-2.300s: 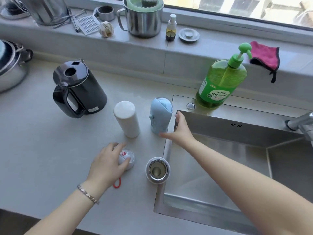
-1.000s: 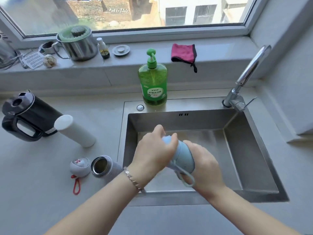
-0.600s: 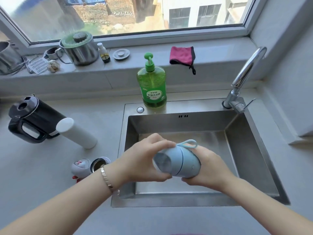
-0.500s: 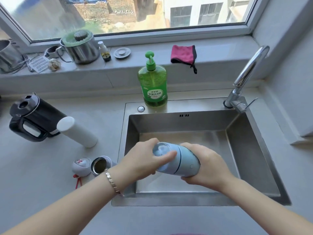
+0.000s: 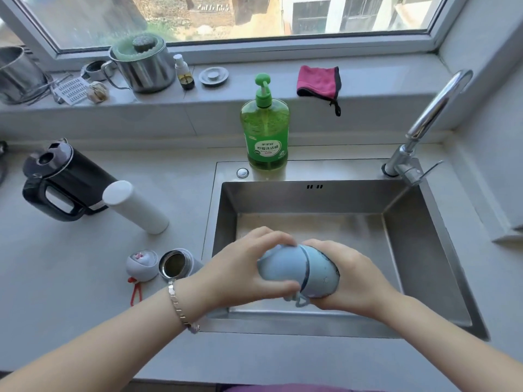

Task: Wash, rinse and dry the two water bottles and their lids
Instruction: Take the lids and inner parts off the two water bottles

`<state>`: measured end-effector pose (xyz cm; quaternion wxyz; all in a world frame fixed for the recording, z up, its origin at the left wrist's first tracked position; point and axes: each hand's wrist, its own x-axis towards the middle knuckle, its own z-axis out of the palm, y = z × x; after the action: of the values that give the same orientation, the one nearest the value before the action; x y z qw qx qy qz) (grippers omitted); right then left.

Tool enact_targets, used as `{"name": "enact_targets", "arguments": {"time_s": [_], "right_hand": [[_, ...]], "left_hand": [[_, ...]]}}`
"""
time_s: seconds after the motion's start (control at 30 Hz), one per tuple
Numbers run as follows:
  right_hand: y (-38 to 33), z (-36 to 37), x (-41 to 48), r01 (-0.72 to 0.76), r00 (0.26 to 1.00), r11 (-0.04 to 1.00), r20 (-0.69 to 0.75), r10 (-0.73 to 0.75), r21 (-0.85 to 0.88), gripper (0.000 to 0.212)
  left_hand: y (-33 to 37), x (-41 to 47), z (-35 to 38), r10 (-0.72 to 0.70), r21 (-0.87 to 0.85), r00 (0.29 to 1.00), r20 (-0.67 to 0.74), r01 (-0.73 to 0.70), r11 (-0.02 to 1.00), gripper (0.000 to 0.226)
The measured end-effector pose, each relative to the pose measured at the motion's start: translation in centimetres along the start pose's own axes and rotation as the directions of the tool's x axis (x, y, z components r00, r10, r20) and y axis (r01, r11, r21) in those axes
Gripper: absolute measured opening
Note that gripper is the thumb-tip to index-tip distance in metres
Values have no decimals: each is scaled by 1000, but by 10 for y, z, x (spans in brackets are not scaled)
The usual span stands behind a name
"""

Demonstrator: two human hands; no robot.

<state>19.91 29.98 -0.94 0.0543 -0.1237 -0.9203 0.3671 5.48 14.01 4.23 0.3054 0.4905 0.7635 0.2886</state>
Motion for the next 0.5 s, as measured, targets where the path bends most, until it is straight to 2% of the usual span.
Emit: {"name": "enact_targets", "arguments": {"time_s": [0.07, 0.1, 0.17, 0.23, 0.3, 0.4, 0.5], "right_hand": [[4, 1, 1, 25, 999, 995, -36, -29, -96, 67], [9, 1, 2, 24, 998, 985, -55, -34, -169, 70], [16, -4, 8, -49, 999, 943, -21, 45, -328, 72], [20, -8, 19, -107, 974, 825, 107, 198, -554, 71], [23, -8, 34, -77, 925, 672, 199, 324, -736, 68], [24, -2, 52, -53, 856, 558, 250, 452, -828, 65], [20, 4, 67, 9, 821, 463, 271, 502, -886, 66]], "left_hand": [[-4, -3, -2, -211, -177, 972, -105, 191, 966, 34], [-7, -6, -5, -273, -223, 953, -134, 240, 945, 30], [-16, -12, -14, -329, -136, 926, -186, 308, 942, 32], [-22, -23, -26, -317, -14, 908, -273, 326, 945, 43], [-30, -33, -34, -291, 36, 886, -360, 325, 945, 51], [-44, -46, -46, -304, 51, 844, -442, 362, 931, 53], [-60, -58, -55, -331, 7, 814, -478, 381, 925, 55]]}}
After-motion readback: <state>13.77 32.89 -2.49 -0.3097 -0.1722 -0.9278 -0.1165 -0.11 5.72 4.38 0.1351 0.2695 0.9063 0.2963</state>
